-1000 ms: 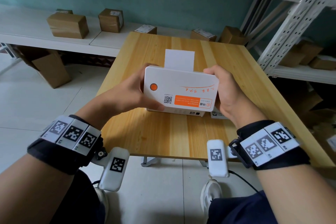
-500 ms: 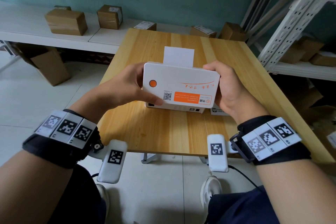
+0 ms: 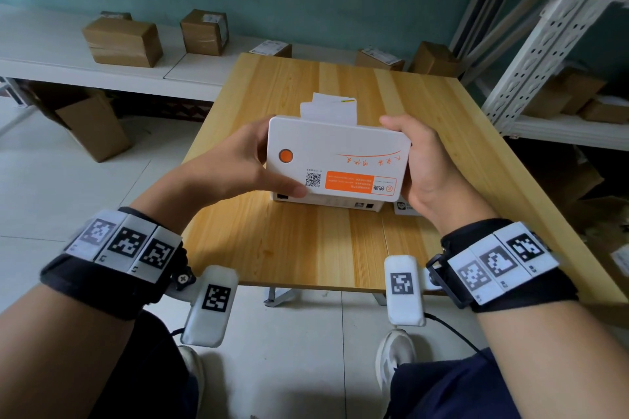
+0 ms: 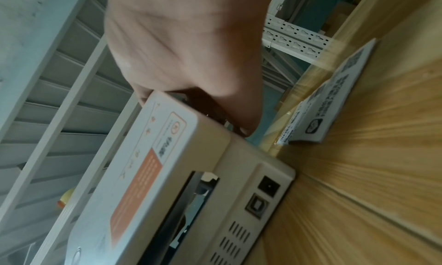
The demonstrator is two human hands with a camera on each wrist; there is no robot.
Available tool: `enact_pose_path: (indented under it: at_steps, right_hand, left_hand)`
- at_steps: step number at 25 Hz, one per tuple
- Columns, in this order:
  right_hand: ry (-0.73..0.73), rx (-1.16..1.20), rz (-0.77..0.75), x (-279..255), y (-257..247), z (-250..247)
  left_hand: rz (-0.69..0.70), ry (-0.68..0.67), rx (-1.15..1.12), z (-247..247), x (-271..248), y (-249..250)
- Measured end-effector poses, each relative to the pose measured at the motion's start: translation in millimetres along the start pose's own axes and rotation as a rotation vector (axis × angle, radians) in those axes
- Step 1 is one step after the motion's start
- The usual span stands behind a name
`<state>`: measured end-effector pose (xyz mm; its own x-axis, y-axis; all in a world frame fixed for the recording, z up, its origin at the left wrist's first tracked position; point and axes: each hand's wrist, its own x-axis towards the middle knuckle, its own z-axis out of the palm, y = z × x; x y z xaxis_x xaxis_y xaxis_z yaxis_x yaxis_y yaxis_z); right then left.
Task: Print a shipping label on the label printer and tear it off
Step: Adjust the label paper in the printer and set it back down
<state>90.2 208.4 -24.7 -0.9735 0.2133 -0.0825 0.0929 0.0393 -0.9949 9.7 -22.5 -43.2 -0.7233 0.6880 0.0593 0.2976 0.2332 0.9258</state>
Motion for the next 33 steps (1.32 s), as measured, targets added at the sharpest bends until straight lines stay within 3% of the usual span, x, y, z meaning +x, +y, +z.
enact_pose_path:
  at_steps: [20, 28, 33]
  right_hand:
    - [0.039, -0.028, 0.015, 0.2, 3.0, 3.7]
    - [0.22, 0.134, 0.029, 4.1, 13.0, 10.5]
    - [0.259, 0.237, 0.059, 1.6, 12.7, 12.9]
  left_hand:
    - [0.028, 0.025, -0.047, 1.5, -3.2, 1.3]
    - [0.006, 0.028, -0.061, 3.6, -2.2, 0.9]
    - [-0.009, 0.037, -0.028, 1.9, -1.2, -1.6]
